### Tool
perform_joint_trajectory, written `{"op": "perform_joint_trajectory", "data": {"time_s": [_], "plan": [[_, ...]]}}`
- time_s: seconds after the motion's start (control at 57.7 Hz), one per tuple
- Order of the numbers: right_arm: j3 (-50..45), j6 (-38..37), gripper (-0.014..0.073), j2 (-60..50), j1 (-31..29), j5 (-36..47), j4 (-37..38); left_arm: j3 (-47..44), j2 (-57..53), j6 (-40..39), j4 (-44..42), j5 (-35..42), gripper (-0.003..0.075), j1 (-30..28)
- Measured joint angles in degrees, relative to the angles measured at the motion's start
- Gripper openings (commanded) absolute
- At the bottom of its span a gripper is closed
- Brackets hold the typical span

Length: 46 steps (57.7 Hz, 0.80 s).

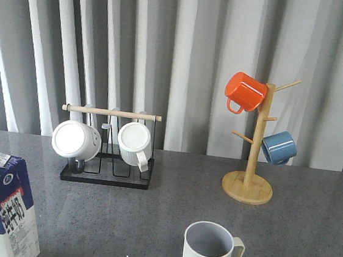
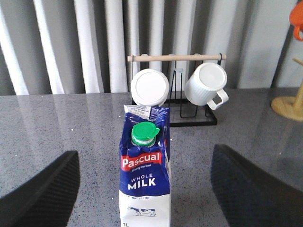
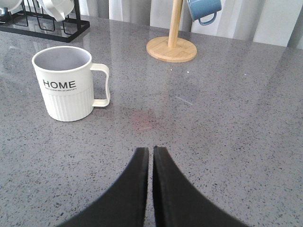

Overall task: Place milk next to cup
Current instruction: 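Lower the left gripper onto the top of the milk carton and grasp it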

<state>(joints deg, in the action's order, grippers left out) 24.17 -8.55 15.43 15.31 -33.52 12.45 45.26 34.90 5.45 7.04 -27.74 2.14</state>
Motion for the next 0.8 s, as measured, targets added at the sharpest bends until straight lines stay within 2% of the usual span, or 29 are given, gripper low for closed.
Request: {"op": "perform_joint_trajectory", "data": {"time_s": [0.104, 0.243, 0.572, 0.797], "plan": [[0.0, 0.0, 0.0014, 0.0, 0.0, 0.0, 0.0, 6.4, 8.0, 5.8, 3.0, -4.8, 0.056, 0.0], [0.0, 0.0, 0.0014, 0.0, 0.0, 0.0, 0.0, 12.2, 15.9, 8.3, 3.8, -9.1, 0.056, 0.0], [0.0, 0.0, 0.0014, 0.0, 0.0, -2.0, -0.6, 17.3, 26.3, 13.0, 3.8, -8.7, 0.0559, 0.0], [0.0, 0.0, 0.0014, 0.0, 0.0, -3.3, -0.9, 19.9, 31.7, 13.3, 4.1, -8.8, 0.0559, 0.0]]}}
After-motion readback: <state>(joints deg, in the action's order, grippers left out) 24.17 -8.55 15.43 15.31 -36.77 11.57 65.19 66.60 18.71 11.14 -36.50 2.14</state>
